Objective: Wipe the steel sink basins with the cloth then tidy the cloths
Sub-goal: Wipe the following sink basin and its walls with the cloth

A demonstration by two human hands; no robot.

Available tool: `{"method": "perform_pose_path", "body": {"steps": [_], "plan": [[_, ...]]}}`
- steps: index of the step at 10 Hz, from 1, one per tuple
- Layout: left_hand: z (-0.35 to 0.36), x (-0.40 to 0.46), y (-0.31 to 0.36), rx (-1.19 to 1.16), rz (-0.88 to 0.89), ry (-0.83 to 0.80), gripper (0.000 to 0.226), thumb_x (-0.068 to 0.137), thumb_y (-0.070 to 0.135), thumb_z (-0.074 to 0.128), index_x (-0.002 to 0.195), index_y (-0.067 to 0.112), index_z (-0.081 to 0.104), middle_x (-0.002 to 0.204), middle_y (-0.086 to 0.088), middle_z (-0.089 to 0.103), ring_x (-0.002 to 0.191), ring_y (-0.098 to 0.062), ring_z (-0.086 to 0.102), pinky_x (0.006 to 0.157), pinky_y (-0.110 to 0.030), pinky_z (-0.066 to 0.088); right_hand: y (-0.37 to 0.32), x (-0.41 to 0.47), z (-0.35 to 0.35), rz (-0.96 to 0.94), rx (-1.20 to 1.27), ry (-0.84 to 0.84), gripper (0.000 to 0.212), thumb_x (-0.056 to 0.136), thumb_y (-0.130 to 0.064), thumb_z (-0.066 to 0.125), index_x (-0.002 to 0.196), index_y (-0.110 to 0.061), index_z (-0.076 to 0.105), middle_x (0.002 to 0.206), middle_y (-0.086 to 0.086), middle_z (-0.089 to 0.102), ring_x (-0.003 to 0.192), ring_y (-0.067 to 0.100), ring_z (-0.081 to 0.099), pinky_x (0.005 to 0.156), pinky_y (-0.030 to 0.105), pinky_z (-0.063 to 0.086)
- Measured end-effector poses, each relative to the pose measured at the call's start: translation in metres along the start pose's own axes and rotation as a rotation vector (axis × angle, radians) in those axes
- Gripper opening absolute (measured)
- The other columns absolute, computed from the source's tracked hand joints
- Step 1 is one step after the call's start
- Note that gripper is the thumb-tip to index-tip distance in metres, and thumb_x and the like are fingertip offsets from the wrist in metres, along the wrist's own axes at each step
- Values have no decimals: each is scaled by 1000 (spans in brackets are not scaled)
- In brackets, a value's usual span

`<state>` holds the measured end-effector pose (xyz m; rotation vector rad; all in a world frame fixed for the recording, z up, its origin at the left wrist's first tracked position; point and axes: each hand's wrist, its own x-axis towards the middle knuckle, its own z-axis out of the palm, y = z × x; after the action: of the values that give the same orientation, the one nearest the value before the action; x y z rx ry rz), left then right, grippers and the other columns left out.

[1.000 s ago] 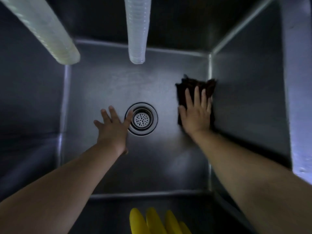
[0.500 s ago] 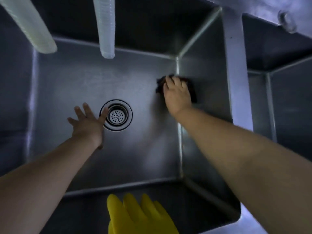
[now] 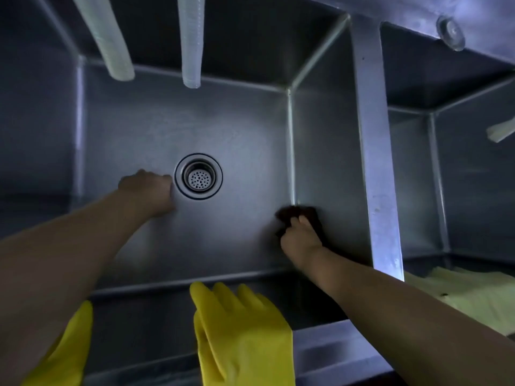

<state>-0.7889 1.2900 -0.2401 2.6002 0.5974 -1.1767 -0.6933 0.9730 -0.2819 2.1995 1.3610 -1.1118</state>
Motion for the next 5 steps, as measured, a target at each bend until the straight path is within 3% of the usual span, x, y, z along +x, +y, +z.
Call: {"method": "perform_pose_path", "body": {"steps": [1, 2, 3, 4, 5], "plan": [[-11, -20, -4, 65, 103, -43, 39, 92, 38, 48, 126, 20, 50, 131, -6, 54, 118, -25, 51, 90, -30, 42, -31, -15, -11, 356, 48, -275, 41, 98, -7, 35, 137, 4, 41, 144, 26, 34, 134, 40, 26, 108, 61, 14], [-23, -44, -13, 137, 162, -46, 38, 93, 39, 45, 127, 22, 49, 132, -3, 54, 118, -25, 52, 90, -31, 46, -48, -23, -17, 284, -61, -262, 38, 98, -5, 35, 133, 3, 47, 143, 27, 38, 133, 42, 31, 108, 53, 23], [-34, -72, -33, 133, 183, 41, 41, 93, 41, 45, 132, 27, 44, 133, -1, 54, 119, -24, 52, 92, -33, 46, -48, -16, -9, 124, -7, -321, 34, 97, -5, 38, 125, 1, 57, 134, 20, 52, 124, 33, 48, 101, 37, 37], [-39, -100, -58, 182, 181, 115, 50, 95, 44, 41, 143, 33, 31, 143, 4, 45, 126, -22, 47, 98, -32, 43, -52, -4, -18, 121, 202, -309, 35, 89, -1, 48, 118, -8, 65, 130, 11, 59, 120, 26, 54, 98, 28, 39], [-38, -120, -91, 250, 174, 341, 47, 91, 40, 45, 136, 27, 45, 129, -2, 59, 112, -30, 58, 93, -37, 47, -79, 18, -36, 21, 444, -250, 34, 88, -2, 54, 121, -9, 64, 127, 7, 62, 117, 19, 55, 87, 19, 37]]}}
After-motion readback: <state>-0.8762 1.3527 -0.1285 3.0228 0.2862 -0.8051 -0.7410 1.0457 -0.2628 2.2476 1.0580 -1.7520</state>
